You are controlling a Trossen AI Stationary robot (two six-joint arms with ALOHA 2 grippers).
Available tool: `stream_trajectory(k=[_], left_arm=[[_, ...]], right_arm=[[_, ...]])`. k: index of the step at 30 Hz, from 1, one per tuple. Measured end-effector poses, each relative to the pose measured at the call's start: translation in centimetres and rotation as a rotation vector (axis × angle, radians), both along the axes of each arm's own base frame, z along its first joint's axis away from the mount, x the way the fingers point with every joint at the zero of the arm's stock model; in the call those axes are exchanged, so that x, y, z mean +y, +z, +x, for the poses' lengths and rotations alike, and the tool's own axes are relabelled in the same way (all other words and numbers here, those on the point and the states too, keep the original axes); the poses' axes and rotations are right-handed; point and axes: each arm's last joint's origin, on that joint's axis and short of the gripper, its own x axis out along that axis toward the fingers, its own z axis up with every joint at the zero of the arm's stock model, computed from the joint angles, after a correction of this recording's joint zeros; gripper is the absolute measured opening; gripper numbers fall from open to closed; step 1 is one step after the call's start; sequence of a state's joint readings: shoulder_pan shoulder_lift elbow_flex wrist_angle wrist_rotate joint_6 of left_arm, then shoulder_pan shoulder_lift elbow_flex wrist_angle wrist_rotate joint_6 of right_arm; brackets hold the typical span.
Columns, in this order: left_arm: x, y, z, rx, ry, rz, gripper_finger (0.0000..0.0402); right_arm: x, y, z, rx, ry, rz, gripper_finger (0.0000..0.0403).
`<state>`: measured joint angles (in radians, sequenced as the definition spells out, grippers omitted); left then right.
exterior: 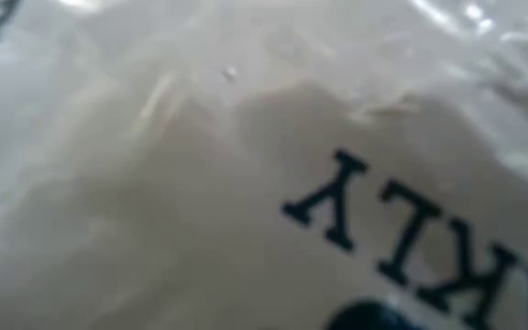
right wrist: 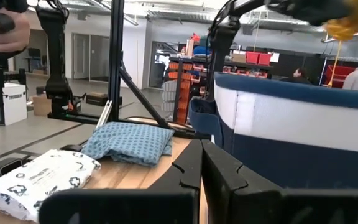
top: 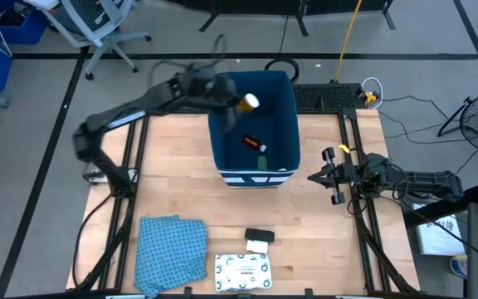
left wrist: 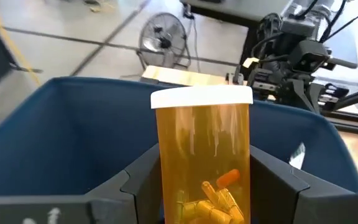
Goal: Pick & place medical supplies in basket/bin
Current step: Put the yellow medicine bottle into the basket
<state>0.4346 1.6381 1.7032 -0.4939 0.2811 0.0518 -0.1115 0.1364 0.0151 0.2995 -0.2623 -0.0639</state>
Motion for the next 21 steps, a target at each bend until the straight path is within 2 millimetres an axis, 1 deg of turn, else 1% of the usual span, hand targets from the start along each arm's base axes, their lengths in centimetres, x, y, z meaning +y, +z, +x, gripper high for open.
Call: stream_trajectory(k=[2,6,9,11,12,14,18,21], left_arm=[[1.3,-0.7,1.9,0.021,-0.016,-0.021,0.0195],[3.1,-4.0,5.6,0.105,-0.034,-0.091,0.0195],[3.4,-7.2,8.0,0.210,-0.072,-0.139,0.0195],[3.3,-9.3,9.1,0.289,-0.104,-0.140,0.0195],[3.2,-10.0,9.5,0.317,-0.116,-0.137,0.0195],[3.3,-10.8,9.9,0.362,-0.099,-0.130,0.0195],[3.6,-11.2,10.2,0.395,-0.072,-0.116,0.0195],[3.0,-11.7,10.5,0.422,-0.083,-0.079,0.0195]], right_arm=[[0.0,0.0,0.0,0.003,0.000,0.001,0.0000],[0.0,-0.1,0.0,0.010,0.004,0.027,0.0000],[0.0,-0.1,0.0,0.014,0.008,0.049,0.0000],[0.0,-0.1,0.0,0.015,0.010,0.060,0.0000],[0.0,-0.1,0.0,0.017,0.011,0.066,0.0000],[0.0,-0.1,0.0,0.018,0.013,0.078,0.0000],[0.0,-0.1,0.0,0.020,0.013,0.081,0.0000],[0.0,-0.1,0.0,0.018,0.013,0.080,0.0000]])
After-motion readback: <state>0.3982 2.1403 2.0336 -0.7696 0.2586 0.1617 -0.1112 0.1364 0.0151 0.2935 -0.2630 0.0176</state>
